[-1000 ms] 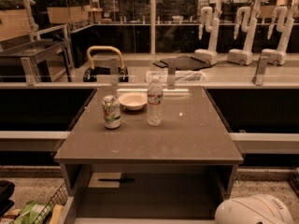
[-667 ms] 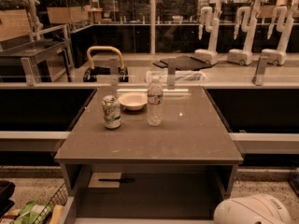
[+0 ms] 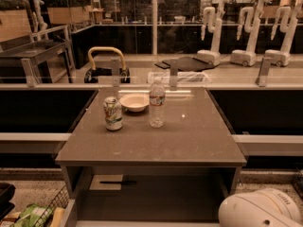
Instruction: Open top drawer
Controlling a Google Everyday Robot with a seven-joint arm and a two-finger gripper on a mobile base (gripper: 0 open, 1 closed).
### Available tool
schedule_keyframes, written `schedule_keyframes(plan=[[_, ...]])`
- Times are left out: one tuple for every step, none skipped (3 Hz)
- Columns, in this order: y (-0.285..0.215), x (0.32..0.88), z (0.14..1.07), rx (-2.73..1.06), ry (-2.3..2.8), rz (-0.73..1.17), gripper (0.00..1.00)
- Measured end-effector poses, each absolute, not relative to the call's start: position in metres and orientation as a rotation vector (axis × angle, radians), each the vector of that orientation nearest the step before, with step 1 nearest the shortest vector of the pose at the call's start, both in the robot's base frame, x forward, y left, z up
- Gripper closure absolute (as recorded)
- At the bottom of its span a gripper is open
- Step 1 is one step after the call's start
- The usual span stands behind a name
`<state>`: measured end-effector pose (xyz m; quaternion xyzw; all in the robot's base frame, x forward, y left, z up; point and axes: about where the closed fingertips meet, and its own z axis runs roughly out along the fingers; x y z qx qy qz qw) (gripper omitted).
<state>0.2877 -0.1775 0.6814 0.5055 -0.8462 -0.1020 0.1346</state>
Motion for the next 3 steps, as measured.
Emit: schedule_keyframes(plan=[[-0.204,0.287,0.741,1.496,-2.509,-0.216,0.0],[-0.253,0.258,0.902,1.66,-2.639,0.045,0.0],[-0.28,0.25,0.991,1.833,-2.72,0.259,0.0]])
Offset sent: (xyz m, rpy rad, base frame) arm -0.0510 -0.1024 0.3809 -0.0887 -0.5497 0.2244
